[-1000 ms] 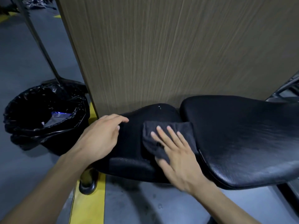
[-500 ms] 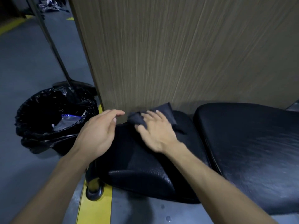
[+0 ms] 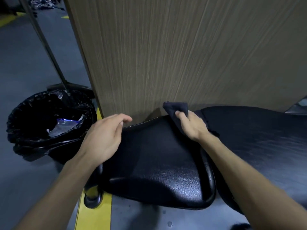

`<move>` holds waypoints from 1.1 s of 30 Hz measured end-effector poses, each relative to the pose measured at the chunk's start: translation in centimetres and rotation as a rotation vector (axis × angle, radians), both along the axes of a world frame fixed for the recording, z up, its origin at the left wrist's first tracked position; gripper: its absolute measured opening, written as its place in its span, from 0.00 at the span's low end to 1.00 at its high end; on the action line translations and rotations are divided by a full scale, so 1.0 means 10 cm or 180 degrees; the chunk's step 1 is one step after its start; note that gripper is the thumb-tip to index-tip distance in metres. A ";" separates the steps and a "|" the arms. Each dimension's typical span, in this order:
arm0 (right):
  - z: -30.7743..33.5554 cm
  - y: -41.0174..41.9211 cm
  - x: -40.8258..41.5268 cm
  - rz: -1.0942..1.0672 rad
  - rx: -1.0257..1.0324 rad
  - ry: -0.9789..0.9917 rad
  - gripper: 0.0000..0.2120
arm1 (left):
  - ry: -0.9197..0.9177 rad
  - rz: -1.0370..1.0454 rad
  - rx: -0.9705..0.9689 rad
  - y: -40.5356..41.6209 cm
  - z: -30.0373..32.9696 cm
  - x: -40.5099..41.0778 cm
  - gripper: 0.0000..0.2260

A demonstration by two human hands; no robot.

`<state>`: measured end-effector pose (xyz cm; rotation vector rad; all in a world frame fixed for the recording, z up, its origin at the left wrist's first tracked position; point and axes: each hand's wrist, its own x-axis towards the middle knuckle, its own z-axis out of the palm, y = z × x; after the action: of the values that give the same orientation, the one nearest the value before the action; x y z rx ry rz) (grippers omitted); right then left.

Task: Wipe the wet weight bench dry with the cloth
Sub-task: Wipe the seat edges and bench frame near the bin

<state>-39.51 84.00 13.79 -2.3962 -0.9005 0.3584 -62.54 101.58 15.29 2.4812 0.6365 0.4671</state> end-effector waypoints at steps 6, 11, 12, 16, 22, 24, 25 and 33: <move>0.08 -0.12 -0.21 -0.0441 0.0140 0.0290 0.21 | 0.0059 -0.0070 0.0000 -0.06 0.04 -0.10 0.15; 0.01 -0.54 -0.46 -0.0186 0.0444 0.0152 0.19 | 0.0187 -0.0184 0.0136 -0.14 0.04 -0.21 0.15; -0.04 -0.66 -0.51 -0.0138 0.0394 0.0152 0.23 | 0.0214 -0.0210 0.0150 -0.16 0.04 -0.23 0.15; -0.15 -1.12 -0.78 -0.0067 0.0561 0.0274 0.30 | 0.0219 -0.0328 0.0210 -0.26 0.07 -0.32 0.15; -0.27 -1.51 -1.64 0.0130 0.1177 -0.0218 0.27 | 0.0244 -0.0393 0.0264 -0.44 0.12 -0.54 0.15; -0.38 -1.51 -1.96 0.0067 0.1205 -0.0387 0.28 | 0.0273 -0.0436 0.0281 -0.53 0.14 -0.61 0.15; -0.40 -1.47 -2.12 0.0121 0.1185 -0.0375 0.28 | 0.0272 -0.0461 0.0307 -0.57 0.15 -0.63 0.15; -0.39 -1.24 -2.30 0.1547 0.0380 -0.0830 0.28 | 0.0297 -0.0440 0.0290 -0.83 0.13 -0.91 0.15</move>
<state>-62.52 71.62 9.92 -2.1246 -1.5825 0.1627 -71.69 93.31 16.62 2.6248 0.4850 0.3360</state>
